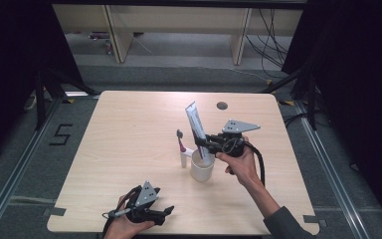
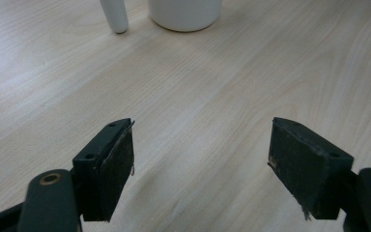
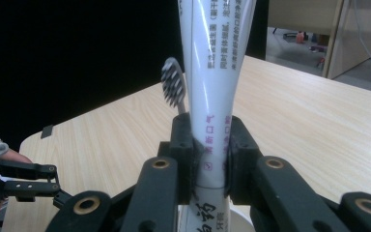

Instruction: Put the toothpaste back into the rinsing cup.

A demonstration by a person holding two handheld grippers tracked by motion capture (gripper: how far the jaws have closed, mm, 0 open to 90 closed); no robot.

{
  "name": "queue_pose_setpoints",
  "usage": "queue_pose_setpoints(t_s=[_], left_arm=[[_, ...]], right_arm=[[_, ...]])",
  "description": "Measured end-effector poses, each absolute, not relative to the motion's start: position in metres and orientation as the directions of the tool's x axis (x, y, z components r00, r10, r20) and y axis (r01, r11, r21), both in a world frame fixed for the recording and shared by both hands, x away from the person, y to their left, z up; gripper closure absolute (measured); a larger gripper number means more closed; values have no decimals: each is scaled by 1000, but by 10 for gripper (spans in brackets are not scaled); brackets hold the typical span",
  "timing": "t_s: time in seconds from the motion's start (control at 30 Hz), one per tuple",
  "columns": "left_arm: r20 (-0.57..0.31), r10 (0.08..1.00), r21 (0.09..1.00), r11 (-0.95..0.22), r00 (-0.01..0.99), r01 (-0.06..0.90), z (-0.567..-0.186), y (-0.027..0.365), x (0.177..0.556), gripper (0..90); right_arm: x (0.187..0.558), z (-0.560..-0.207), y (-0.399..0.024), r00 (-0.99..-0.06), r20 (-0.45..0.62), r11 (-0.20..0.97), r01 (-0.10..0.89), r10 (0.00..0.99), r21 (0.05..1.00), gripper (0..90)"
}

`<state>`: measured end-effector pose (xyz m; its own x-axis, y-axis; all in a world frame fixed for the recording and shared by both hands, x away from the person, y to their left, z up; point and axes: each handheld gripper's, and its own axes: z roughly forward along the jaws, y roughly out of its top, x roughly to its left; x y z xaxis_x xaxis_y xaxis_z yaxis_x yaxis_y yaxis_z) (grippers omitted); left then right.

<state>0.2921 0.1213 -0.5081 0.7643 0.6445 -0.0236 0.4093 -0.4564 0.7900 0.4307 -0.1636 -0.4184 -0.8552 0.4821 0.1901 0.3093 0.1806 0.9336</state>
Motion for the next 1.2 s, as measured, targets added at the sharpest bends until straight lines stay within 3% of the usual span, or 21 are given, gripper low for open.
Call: queue_pose_setpoints(t_s=[0.33,0.47,0.6,0.87,0.97,1.03,1.2], left_arm=[[-26,649,790,-453,761,413,-508,121,292,239],[-28,643,788,-457,766,412,-509,120,292,239],[-29,639,784,-462,768,414,-508,121,292,239],[-27,645,787,-458,764,414,-509,120,292,239],[-29,638,782,-465,770,415,-508,120,292,240],[-29,640,783,-463,768,415,-508,120,292,240],[-34,635,777,-469,771,420,-508,121,292,240]], right_arm=[[428,-433,-163,-847,209,203,344,489,917,773],[429,-438,-163,-859,168,225,308,484,925,772],[426,-442,-162,-852,205,232,349,481,908,772],[426,-449,-161,-863,138,278,303,487,912,770],[423,-449,-159,-858,168,292,341,486,893,770],[423,-450,-158,-864,127,315,310,487,897,769],[421,-451,-156,-866,150,316,328,477,890,768]])
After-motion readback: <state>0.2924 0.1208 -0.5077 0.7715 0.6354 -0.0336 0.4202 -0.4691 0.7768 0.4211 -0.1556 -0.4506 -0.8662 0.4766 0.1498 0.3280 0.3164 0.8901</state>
